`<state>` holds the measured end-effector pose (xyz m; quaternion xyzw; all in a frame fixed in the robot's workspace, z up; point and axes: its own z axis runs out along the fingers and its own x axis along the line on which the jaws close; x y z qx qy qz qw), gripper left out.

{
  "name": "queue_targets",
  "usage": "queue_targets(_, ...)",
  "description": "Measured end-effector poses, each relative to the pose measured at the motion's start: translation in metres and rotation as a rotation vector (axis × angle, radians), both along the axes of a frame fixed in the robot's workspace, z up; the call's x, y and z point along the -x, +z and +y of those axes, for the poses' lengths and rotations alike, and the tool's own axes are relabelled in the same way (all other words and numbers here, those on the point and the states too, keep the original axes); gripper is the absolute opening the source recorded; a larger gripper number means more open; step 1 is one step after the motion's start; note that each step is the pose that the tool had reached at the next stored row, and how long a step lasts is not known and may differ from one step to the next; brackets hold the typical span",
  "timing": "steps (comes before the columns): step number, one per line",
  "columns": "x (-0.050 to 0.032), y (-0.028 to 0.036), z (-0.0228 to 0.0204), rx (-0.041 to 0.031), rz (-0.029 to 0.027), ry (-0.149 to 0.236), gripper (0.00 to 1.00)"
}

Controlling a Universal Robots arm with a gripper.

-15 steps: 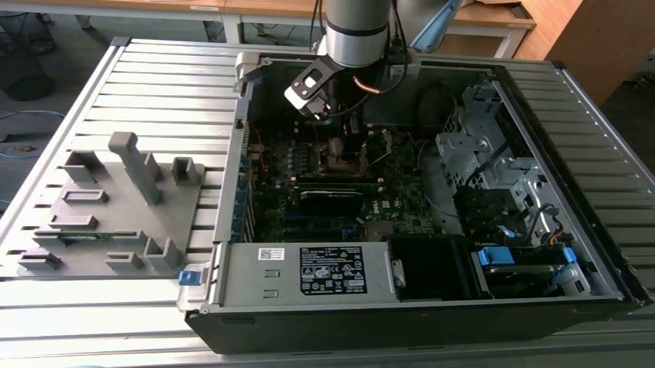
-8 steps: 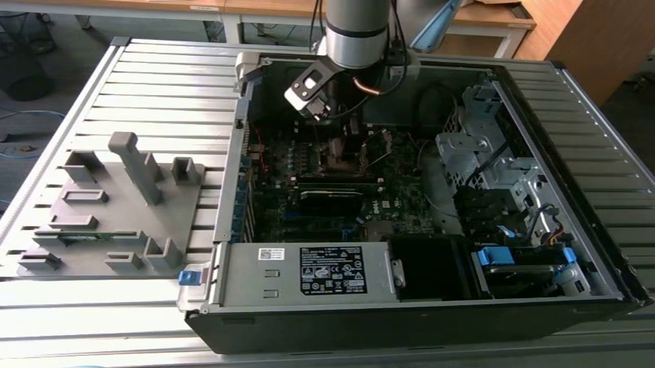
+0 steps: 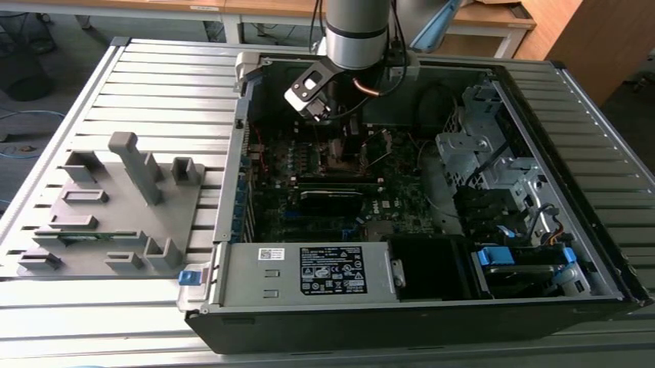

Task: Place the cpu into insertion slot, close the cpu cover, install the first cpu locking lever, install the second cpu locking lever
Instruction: 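Place the cpu into insertion slot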

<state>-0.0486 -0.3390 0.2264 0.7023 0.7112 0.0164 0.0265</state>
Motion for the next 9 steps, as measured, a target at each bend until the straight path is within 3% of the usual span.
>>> queue_targets(9, 0.0, -0.0035, 0.0, 0.0002, 0.0001, 0.0, 0.54)
